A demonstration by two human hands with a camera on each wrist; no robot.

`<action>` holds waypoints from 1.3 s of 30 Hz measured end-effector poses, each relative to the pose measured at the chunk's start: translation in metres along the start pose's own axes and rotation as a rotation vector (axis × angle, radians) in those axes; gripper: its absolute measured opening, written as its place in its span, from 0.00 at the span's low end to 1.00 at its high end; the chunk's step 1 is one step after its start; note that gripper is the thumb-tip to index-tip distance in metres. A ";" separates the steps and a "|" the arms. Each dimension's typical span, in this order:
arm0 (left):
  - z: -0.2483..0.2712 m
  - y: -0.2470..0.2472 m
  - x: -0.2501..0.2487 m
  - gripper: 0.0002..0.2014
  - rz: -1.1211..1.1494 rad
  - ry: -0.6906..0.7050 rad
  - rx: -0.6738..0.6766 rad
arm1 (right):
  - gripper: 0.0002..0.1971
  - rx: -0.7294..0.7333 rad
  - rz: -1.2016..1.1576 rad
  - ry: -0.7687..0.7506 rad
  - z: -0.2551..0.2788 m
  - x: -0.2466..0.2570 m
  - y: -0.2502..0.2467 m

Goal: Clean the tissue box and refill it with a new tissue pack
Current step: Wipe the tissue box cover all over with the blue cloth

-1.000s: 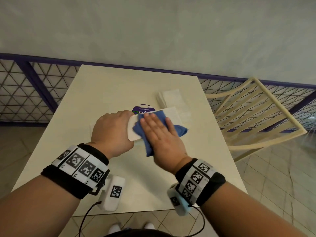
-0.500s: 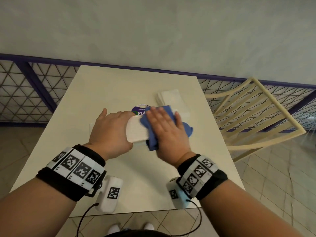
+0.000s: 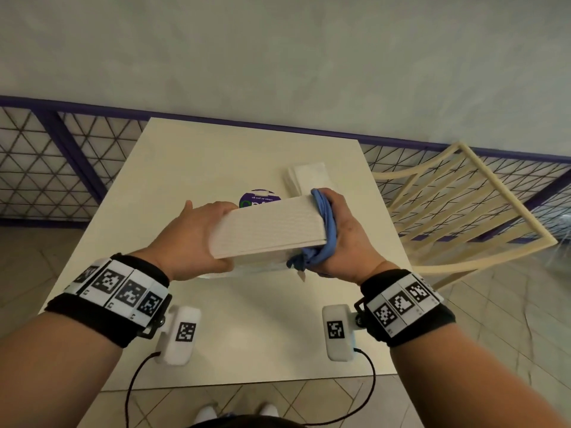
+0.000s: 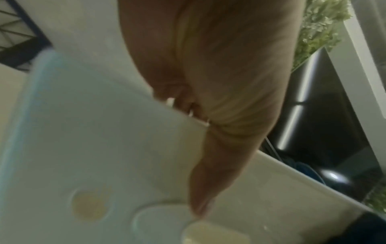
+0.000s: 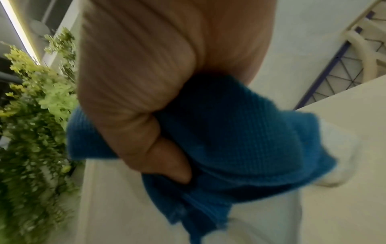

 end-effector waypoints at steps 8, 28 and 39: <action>-0.009 0.004 -0.039 0.43 -0.004 0.038 -0.237 | 0.44 -0.110 0.263 -0.144 -0.009 0.066 0.020; -0.005 0.009 -0.004 0.24 0.220 0.074 -0.286 | 0.53 -0.051 0.568 -0.211 0.012 0.072 0.080; 0.008 0.005 -0.002 0.34 0.451 0.077 -0.302 | 0.42 -0.056 -0.403 0.187 0.001 0.011 0.036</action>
Point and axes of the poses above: each hand's wrist, its own z-axis away from the middle knuckle, its own y-axis out of the palm, x = y × z, the point moved 5 cm from there along -z, towards the middle knuckle, and after that the axes turned 9 degrees about y, right-handed, at the moved point
